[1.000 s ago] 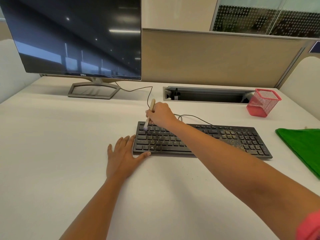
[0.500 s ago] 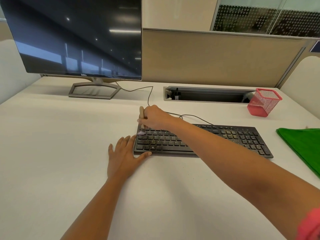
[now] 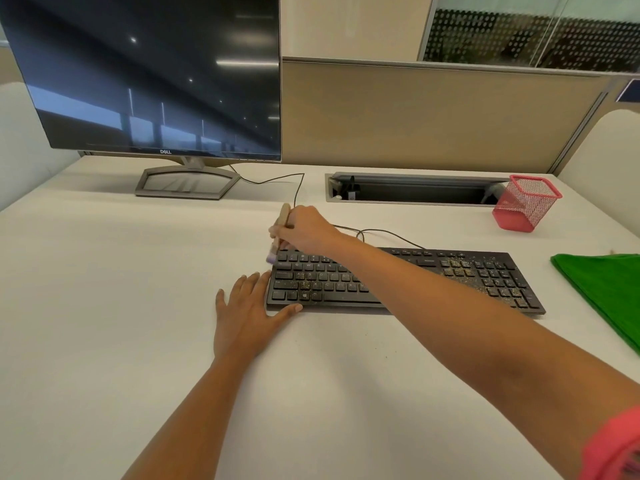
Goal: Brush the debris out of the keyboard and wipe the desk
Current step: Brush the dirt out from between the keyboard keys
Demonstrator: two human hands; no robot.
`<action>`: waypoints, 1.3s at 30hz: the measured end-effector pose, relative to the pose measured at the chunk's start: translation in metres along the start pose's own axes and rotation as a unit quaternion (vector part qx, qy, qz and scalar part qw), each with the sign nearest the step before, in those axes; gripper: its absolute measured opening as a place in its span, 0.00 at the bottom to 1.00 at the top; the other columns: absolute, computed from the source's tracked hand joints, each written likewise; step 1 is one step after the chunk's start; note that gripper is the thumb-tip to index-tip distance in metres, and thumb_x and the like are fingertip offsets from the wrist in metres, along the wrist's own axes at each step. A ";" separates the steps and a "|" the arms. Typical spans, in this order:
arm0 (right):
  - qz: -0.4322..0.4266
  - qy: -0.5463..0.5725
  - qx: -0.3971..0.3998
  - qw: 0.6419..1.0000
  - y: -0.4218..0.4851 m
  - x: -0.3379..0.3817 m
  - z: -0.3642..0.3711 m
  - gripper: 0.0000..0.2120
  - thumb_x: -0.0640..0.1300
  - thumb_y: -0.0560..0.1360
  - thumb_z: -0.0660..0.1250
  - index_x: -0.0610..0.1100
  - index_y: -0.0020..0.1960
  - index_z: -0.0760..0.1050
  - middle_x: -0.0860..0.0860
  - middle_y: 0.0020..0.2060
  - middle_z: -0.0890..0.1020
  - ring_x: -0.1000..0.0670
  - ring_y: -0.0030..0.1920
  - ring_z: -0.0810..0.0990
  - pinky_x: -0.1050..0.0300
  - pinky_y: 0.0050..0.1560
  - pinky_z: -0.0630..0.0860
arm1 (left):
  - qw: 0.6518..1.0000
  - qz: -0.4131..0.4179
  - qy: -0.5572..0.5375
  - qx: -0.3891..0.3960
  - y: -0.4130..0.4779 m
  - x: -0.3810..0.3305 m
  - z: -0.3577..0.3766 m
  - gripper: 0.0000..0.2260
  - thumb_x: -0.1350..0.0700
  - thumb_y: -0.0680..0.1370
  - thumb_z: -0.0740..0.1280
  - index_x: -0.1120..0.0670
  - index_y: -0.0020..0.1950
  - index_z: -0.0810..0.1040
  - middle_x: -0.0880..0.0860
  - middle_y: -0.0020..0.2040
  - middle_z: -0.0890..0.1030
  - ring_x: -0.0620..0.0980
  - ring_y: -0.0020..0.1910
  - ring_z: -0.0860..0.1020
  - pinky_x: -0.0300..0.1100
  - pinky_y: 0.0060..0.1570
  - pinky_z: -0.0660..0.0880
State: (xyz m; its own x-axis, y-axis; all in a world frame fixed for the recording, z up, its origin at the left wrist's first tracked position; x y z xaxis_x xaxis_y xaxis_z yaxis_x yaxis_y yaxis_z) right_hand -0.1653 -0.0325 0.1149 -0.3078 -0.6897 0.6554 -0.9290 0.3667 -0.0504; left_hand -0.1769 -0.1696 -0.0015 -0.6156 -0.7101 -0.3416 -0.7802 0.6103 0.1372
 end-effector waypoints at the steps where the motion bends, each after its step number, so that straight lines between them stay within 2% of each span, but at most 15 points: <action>1: -0.001 -0.021 0.010 1.000 -0.002 -0.001 0.003 0.16 0.46 0.78 0.63 0.32 0.52 0.78 0.42 0.41 0.81 0.47 0.40 0.79 0.55 0.42 0.77 | 1.000 0.000 0.000 -0.001 0.000 0.000 0.000 0.46 0.23 0.63 0.41 0.45 0.75 0.58 0.47 0.75 0.62 0.46 0.75 0.54 0.55 0.73 0.47; 3: -0.008 -0.072 0.006 0.997 -0.004 -0.001 0.002 0.16 0.45 0.79 0.61 0.32 0.52 0.77 0.45 0.38 0.75 0.49 0.38 0.74 0.63 0.31 0.67 | 1.000 -0.002 -0.005 -0.002 0.000 0.000 0.000 0.46 0.23 0.63 0.42 0.46 0.75 0.58 0.47 0.75 0.62 0.46 0.75 0.54 0.54 0.72 0.47; 5: -0.004 -0.104 -0.015 0.994 -0.004 -0.003 -0.003 0.14 0.44 0.79 0.59 0.33 0.52 0.76 0.45 0.40 0.73 0.47 0.40 0.73 0.66 0.29 0.63 | 1.000 -0.003 -0.009 -0.002 -0.001 -0.001 -0.001 0.47 0.23 0.62 0.42 0.46 0.75 0.59 0.47 0.75 0.62 0.46 0.75 0.54 0.54 0.73 0.47; 8: 0.012 -0.103 -0.012 0.995 -0.007 -0.006 -0.007 0.12 0.41 0.78 0.60 0.33 0.52 0.75 0.42 0.42 0.76 0.44 0.41 0.77 0.61 0.32 0.69 | 1.000 0.000 -0.009 -0.001 -0.001 -0.001 -0.002 0.47 0.23 0.62 0.42 0.46 0.75 0.58 0.46 0.75 0.62 0.46 0.75 0.54 0.54 0.73 0.47; 10: 0.025 -0.088 0.019 0.996 -0.009 -0.008 -0.005 0.11 0.40 0.77 0.60 0.32 0.51 0.76 0.40 0.44 0.81 0.41 0.44 0.82 0.54 0.40 0.77 | 1.000 0.002 -0.011 -0.004 -0.002 -0.002 -0.002 0.46 0.23 0.62 0.42 0.45 0.75 0.59 0.46 0.74 0.62 0.46 0.75 0.54 0.54 0.73 0.47; 12: 0.032 -0.085 0.027 0.995 -0.010 -0.009 -0.006 0.11 0.39 0.76 0.60 0.33 0.50 0.76 0.39 0.44 0.82 0.41 0.45 0.83 0.52 0.46 0.78 | 1.000 0.001 -0.012 -0.004 -0.001 -0.001 -0.002 0.46 0.23 0.62 0.42 0.45 0.74 0.59 0.46 0.74 0.62 0.46 0.75 0.54 0.54 0.73 0.47; 14: 0.030 -0.076 -0.003 0.997 -0.009 -0.009 -0.012 0.10 0.40 0.76 0.61 0.34 0.49 0.76 0.39 0.46 0.81 0.41 0.45 0.82 0.51 0.48 0.78 | 1.000 0.000 -0.007 -0.003 -0.001 -0.001 -0.001 0.47 0.23 0.62 0.41 0.46 0.75 0.59 0.46 0.74 0.62 0.46 0.75 0.54 0.54 0.73 0.47; 16: 0.019 -0.050 -0.019 0.998 -0.009 -0.008 -0.016 0.12 0.41 0.77 0.62 0.32 0.50 0.77 0.40 0.44 0.81 0.44 0.42 0.80 0.53 0.43 0.77 | 1.000 0.000 -0.002 -0.004 -0.001 -0.001 -0.001 0.47 0.23 0.62 0.41 0.46 0.75 0.59 0.47 0.75 0.62 0.46 0.75 0.54 0.54 0.73 0.47; 18: 0.004 -0.055 0.015 0.998 -0.013 -0.006 -0.015 0.13 0.43 0.78 0.61 0.33 0.52 0.78 0.44 0.41 0.79 0.48 0.40 0.77 0.60 0.37 0.73 | 1.000 -0.001 -0.003 -0.005 -0.001 0.000 0.000 0.47 0.23 0.62 0.41 0.46 0.75 0.59 0.47 0.75 0.62 0.46 0.75 0.54 0.54 0.73 0.47; 23: 0.004 -0.185 0.051 0.981 -0.022 -0.013 -0.022 0.10 0.41 0.78 0.60 0.35 0.52 0.75 0.45 0.42 0.73 0.48 0.41 0.73 0.64 0.31 0.64 | 1.000 -0.002 -0.006 -0.002 0.000 0.000 0.000 0.47 0.22 0.62 0.41 0.45 0.75 0.59 0.46 0.75 0.62 0.46 0.75 0.54 0.54 0.73 0.47; 25: 0.010 -0.206 0.039 0.978 -0.022 -0.016 -0.027 0.06 0.41 0.78 0.60 0.38 0.48 0.73 0.45 0.42 0.73 0.47 0.41 0.73 0.63 0.31 0.64 | 1.000 -0.004 -0.009 0.000 -0.001 0.000 -0.001 0.47 0.22 0.61 0.41 0.45 0.75 0.59 0.47 0.75 0.62 0.46 0.75 0.54 0.54 0.73 0.47; 27: 0.012 -0.185 0.020 0.982 -0.021 -0.015 -0.032 0.07 0.41 0.77 0.60 0.37 0.47 0.73 0.44 0.42 0.75 0.44 0.42 0.76 0.60 0.34 0.69 | 1.000 -0.003 -0.011 -0.004 -0.001 0.000 0.000 0.47 0.22 0.62 0.42 0.45 0.75 0.59 0.47 0.75 0.62 0.46 0.75 0.54 0.54 0.73 0.47; 29: 0.020 -0.108 -0.013 0.994 -0.017 -0.016 -0.034 0.11 0.42 0.77 0.61 0.34 0.50 0.76 0.42 0.44 0.79 0.42 0.45 0.81 0.54 0.40 0.75 | 1.000 -0.002 -0.011 -0.007 0.000 0.001 0.000 0.46 0.22 0.62 0.43 0.45 0.75 0.59 0.47 0.75 0.62 0.46 0.75 0.54 0.54 0.73 0.47; 32: 0.033 -0.030 -0.059 0.997 -0.013 -0.019 -0.028 0.14 0.43 0.78 0.61 0.32 0.52 0.77 0.39 0.48 0.82 0.40 0.48 0.82 0.48 0.51 0.78 | 1.000 -0.001 -0.012 -0.009 0.000 0.001 0.000 0.47 0.22 0.62 0.43 0.46 0.75 0.59 0.47 0.75 0.62 0.46 0.75 0.55 0.54 0.73 0.47; 39: 0.059 -0.039 -0.008 0.997 -0.015 -0.026 -0.016 0.12 0.40 0.77 0.61 0.32 0.53 0.76 0.37 0.49 0.81 0.39 0.48 0.82 0.45 0.53 0.78 | 1.000 -0.003 -0.012 -0.007 -0.001 0.000 -0.001 0.47 0.22 0.62 0.43 0.46 0.75 0.59 0.47 0.75 0.62 0.46 0.75 0.54 0.54 0.73 0.47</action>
State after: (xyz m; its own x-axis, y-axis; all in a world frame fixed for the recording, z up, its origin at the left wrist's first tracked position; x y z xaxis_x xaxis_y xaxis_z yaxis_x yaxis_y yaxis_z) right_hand -0.1400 -0.0105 0.1105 -0.4309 -0.6878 0.5841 -0.8820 0.4579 -0.1115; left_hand -0.1762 -0.1706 -0.0011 -0.6090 -0.7044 -0.3646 -0.7849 0.6013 0.1492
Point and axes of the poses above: each hand's wrist, its own y-axis towards the middle knuckle, its own z-axis out of the palm, x = y × z, the point moved 4 cm from there along y, towards the middle knuckle
